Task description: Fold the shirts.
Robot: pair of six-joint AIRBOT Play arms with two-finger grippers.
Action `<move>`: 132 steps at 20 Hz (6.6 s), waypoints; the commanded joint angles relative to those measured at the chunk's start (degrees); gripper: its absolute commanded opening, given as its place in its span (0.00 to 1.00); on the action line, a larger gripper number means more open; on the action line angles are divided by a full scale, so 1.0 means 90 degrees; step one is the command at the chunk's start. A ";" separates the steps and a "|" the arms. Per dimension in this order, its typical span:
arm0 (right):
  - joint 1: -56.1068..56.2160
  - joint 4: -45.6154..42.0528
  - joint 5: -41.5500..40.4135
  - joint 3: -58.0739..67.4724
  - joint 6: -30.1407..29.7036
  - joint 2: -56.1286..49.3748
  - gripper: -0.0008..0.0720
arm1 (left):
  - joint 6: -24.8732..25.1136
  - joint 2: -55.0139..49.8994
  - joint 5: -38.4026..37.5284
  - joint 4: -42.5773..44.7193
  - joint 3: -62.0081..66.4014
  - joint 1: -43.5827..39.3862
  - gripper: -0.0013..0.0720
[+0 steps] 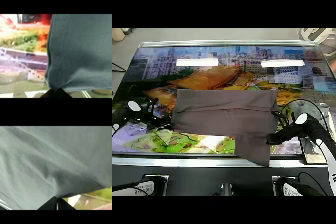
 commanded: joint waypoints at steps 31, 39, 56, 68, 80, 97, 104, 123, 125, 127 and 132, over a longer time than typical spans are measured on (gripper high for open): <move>-0.0389 -0.0087 -0.0554 0.4806 0.0104 -0.3538 1.00 | 0.0017 -0.1877 -0.0092 -0.2263 0.4903 0.0138 0.94; -0.0192 0.1972 -0.0680 0.4886 -0.0155 -0.3181 0.03 | 0.0219 -0.1795 0.0165 -0.2261 0.4901 -0.1358 0.06; 0.0007 0.1957 0.1173 0.4940 0.0148 -0.0046 0.03 | -0.0546 -0.4342 0.2599 -0.5190 0.4903 -0.5212 0.05; 0.3497 0.4352 -0.2618 0.4947 -0.0908 -0.2990 0.37 | -0.0845 -0.0221 0.0794 -0.1083 0.4901 -0.1314 0.05; 0.0784 0.0107 0.0950 0.4704 0.0634 -0.2786 0.88 | -0.0568 0.0930 0.0221 -0.0228 0.4556 -0.1275 0.05; 0.0457 0.3643 0.0027 0.4877 -0.0675 -0.2674 0.03 | -0.0522 0.0928 0.0690 -0.0226 0.4252 -0.1688 0.05; -0.2159 0.2890 0.0821 0.5396 0.0090 -0.1205 0.03 | -0.0520 0.0928 0.0719 -0.0226 0.4252 -0.1690 0.05; -0.5302 0.0163 0.2679 0.5229 0.0238 0.0100 0.03 | -0.0304 0.0928 0.0721 -0.0228 0.4252 -0.1690 0.05; -0.5132 -0.0860 0.2817 0.4750 0.0347 0.0240 0.03 | -0.0304 0.0928 0.0721 -0.0228 0.4252 -0.1690 0.05; -0.5115 -0.0998 0.2810 0.4085 0.0413 0.0459 0.03 | -0.0304 0.0928 0.0719 -0.0228 0.4252 -0.1690 0.05; -0.5115 -0.1761 0.2812 0.3237 0.0408 0.0763 0.03 | -0.0306 0.0928 0.0719 -0.0231 0.4252 -0.1690 0.05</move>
